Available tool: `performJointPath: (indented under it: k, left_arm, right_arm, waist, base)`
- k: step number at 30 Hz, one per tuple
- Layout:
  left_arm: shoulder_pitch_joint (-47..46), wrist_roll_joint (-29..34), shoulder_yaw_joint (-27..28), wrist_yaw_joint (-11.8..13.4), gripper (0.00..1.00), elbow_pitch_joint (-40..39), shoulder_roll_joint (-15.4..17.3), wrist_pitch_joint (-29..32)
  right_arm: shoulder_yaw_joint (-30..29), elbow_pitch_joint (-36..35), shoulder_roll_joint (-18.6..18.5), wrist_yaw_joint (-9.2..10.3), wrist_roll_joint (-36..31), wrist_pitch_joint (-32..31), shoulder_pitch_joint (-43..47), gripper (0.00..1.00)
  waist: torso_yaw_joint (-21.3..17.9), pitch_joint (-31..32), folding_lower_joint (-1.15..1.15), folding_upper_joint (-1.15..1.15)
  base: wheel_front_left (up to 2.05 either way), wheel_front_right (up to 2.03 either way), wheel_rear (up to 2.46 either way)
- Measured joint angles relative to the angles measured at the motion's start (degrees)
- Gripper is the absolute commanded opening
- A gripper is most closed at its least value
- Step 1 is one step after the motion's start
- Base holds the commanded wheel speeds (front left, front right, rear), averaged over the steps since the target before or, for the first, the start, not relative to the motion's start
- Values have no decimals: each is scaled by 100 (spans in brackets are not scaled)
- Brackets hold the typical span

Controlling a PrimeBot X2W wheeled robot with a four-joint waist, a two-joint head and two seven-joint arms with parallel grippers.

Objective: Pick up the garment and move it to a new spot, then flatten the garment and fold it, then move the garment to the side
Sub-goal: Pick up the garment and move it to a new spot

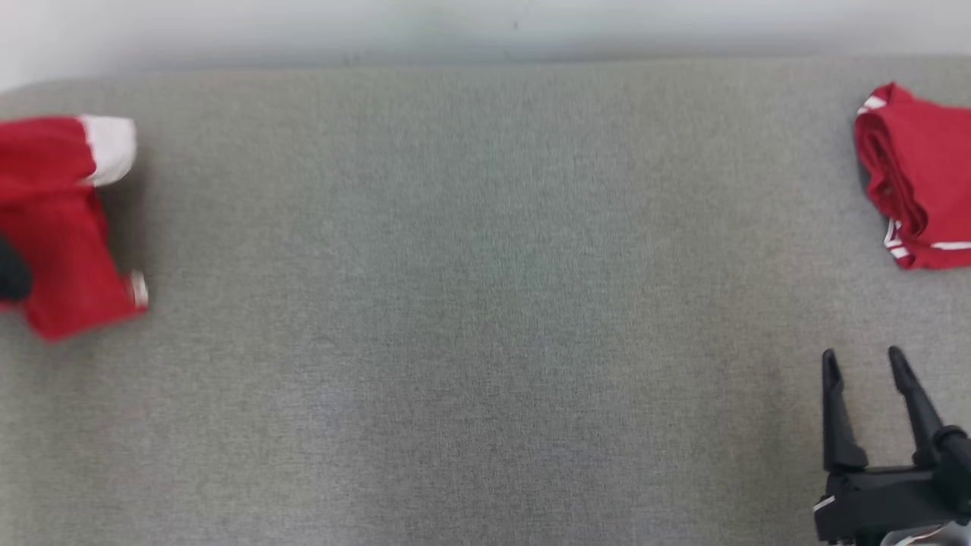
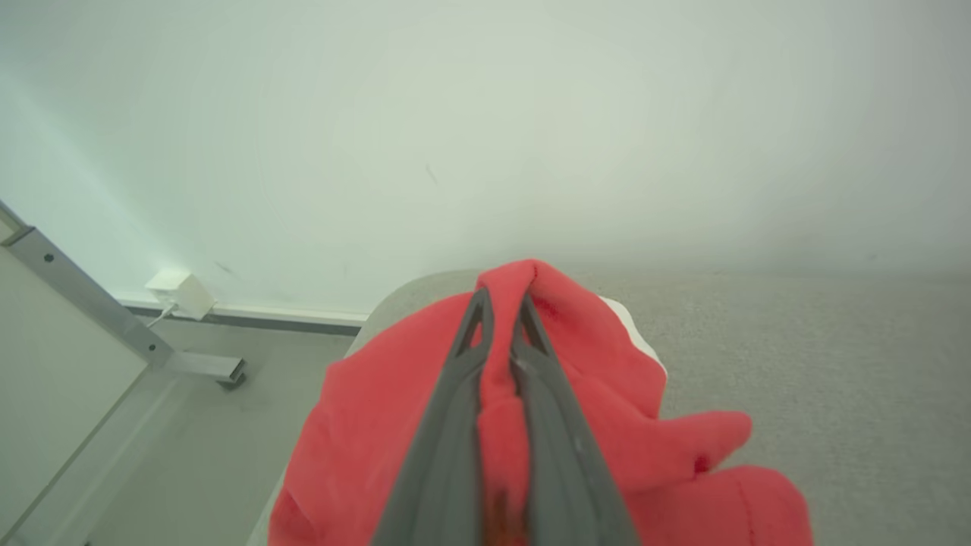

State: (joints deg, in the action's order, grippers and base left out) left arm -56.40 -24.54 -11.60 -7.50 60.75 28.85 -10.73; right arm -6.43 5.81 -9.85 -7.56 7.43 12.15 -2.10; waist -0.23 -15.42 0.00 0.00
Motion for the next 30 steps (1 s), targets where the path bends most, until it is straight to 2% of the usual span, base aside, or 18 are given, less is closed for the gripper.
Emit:
performJointPath:
  k: [8, 15, 23, 30]
  left_arm:
    - [-430, 319, -489, -1, 0, -1111, -220, -187]
    - [-412, 154, -821, 0, 0, -2393, -637, 196]
    - [335, 27, -1176, 234, 0, -3393, -1318, 445]
    - [1185, -209, -1423, 427, 0, -3723, -1834, 510]
  right_arm:
    - [129, 359, 190, 0, 31, 151, 35, 100]
    - [249, 601, 311, 0, 43, 220, 101, 100]
    - [393, 753, 355, 0, 56, 254, 185, 100]
    - [493, 768, 369, 0, 63, 260, 177, 100]
  waist:
    - [-11, 477, 0, 0]
    - [-342, 772, 0, 0]
    - [-902, 1077, -1, 0]
    - [-1294, 1291, -1, -1]
  base:
    - [0, 0, 0]
    - [0, 0, 0]
    - [0, 0, 0]
    - [0, 0, 0]
